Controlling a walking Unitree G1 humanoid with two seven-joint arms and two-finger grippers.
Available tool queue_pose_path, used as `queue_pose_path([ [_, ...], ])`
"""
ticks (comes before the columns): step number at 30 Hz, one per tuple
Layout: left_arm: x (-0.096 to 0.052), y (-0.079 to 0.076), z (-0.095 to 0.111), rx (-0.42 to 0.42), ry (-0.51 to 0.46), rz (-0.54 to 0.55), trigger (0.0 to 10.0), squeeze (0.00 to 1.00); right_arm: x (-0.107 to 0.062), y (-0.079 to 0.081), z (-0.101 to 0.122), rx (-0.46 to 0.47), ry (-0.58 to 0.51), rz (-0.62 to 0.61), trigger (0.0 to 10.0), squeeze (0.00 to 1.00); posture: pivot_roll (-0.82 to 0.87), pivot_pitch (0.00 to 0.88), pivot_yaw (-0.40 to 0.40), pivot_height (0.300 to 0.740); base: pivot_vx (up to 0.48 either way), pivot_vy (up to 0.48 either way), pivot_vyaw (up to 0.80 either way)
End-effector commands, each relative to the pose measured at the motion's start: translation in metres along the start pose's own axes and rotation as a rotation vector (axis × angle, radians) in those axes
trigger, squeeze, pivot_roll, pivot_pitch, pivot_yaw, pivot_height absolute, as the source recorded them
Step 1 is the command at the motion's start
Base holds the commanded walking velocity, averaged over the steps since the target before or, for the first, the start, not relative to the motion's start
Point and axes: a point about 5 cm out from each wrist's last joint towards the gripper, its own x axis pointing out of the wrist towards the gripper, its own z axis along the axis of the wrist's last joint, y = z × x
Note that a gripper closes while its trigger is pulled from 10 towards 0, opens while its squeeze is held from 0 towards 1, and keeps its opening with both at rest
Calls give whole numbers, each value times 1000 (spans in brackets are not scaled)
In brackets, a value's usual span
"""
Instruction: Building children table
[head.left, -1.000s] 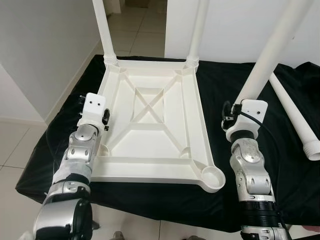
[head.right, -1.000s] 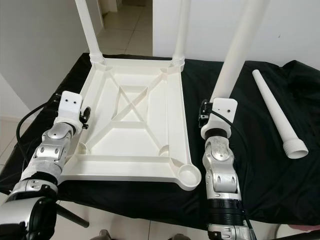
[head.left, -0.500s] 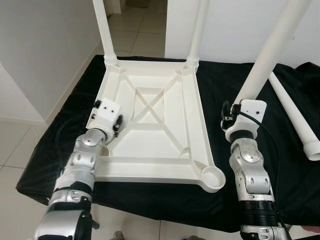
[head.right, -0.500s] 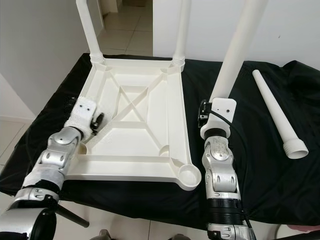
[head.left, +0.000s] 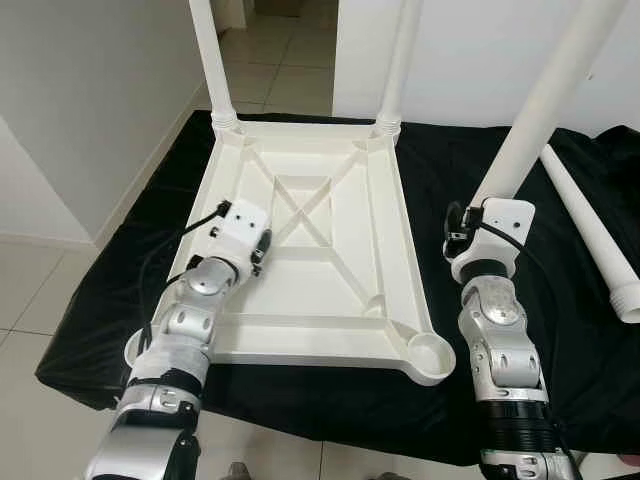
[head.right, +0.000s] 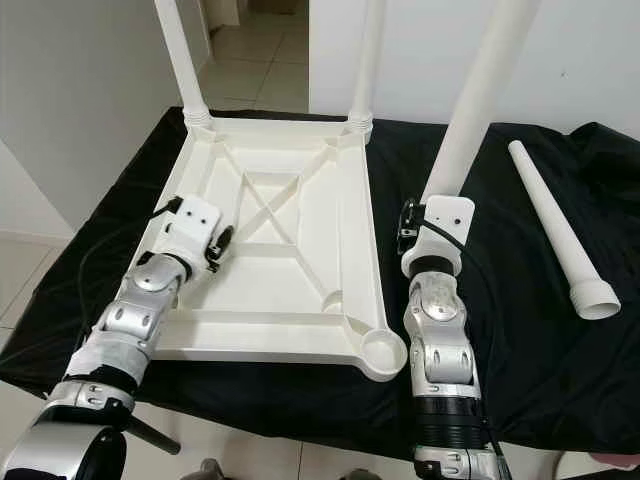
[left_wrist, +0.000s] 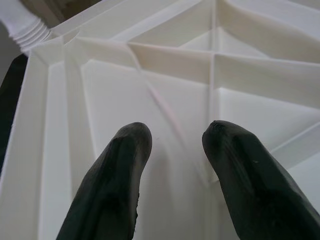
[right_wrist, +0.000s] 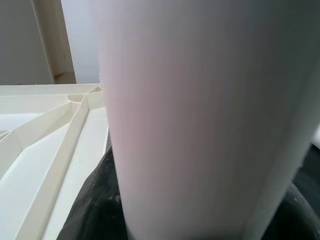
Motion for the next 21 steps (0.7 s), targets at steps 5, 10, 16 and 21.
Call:
queue_pose_path([
  [5, -2, -16, -4, -18, 14, -114, 10000, 0, 0, -1, 3, 1, -18, -9, 10000, 0, -73, 0, 51, 740, 0, 0, 0],
  [10, -2, -7, 3, -30, -8, -81, 10000, 0, 0, -2, 2, -2, -16, -9, 10000, 0, -75, 0, 46, 740, 0, 0, 0],
  [16, -3, 33, 9, 10, -5, 29, 10000, 0, 1, -2, 2, -4, -14, -5, 10000, 0, -67, 0, 38, 740, 0, 0, 0],
  [21, -6, 58, 11, 40, 8, 108, 10000, 0, 2, 0, 2, -6, -15, 0, 10000, 0, -64, 0, 35, 740, 0, 0, 0],
])
